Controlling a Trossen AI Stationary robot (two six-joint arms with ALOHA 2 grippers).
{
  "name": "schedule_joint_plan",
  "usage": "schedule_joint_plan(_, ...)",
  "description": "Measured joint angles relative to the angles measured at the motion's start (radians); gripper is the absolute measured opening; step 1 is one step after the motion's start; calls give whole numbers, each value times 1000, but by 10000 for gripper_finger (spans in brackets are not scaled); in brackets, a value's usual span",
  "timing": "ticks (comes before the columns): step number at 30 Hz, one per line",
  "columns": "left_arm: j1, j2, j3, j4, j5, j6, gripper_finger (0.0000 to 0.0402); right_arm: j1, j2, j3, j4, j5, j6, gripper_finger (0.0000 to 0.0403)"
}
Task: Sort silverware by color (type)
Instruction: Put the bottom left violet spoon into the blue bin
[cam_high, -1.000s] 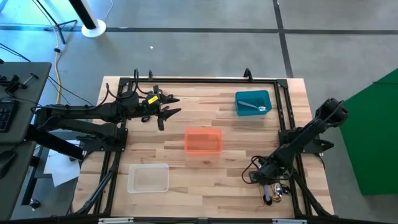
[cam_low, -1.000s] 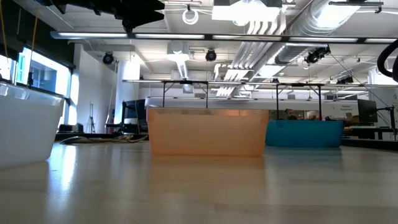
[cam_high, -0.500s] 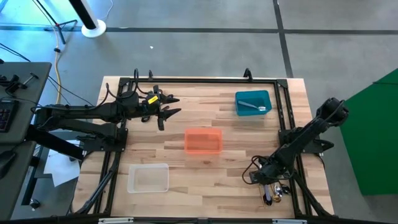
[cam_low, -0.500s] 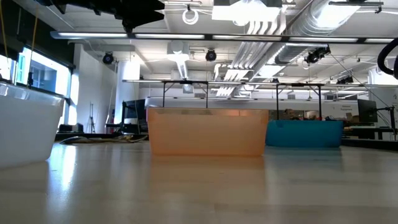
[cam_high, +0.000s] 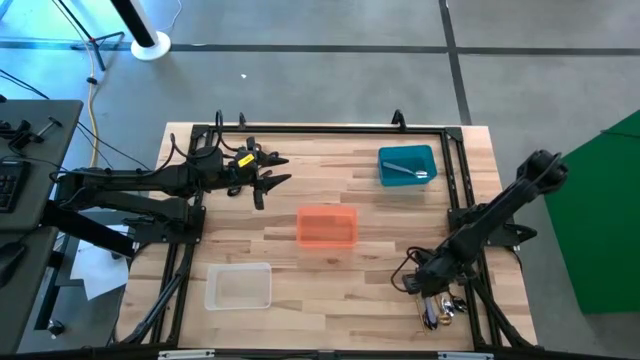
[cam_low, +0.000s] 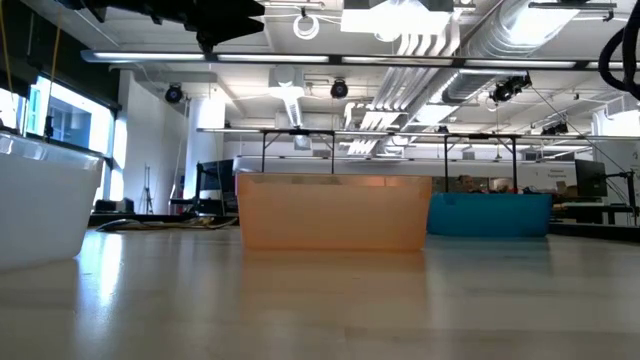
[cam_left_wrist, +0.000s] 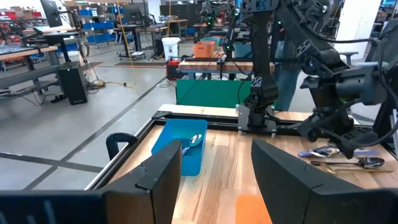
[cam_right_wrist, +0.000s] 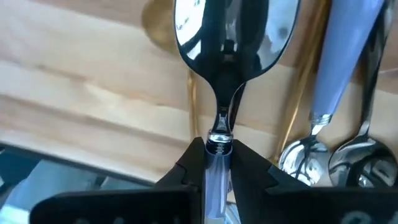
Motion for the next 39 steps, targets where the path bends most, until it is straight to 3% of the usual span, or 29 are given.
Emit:
schedule_joint_plan(10,0,0,0,1,0,0,181,-3,-109,0,5,6,-148,35)
schedule_joint_plan(19,0,0,0,1,-43,0,181,-87,-244,2,14,212,-294,35)
schedule_joint_plan(26,0,0,0,3,-55,0,181,-233,-271,2,54,411,-472,35)
schedule_joint_plan(31,0,14,0,12,-51,-94,181,-387,-270,2,205,489,-723,35)
schedule_joint_plan(35,0,49,0,71,60,-252,181,-525,-270,2,391,482,-961,35)
schedule_joint_plan(39,-4,117,0,152,180,-364,181,-644,-268,30,499,401,-1184,35)
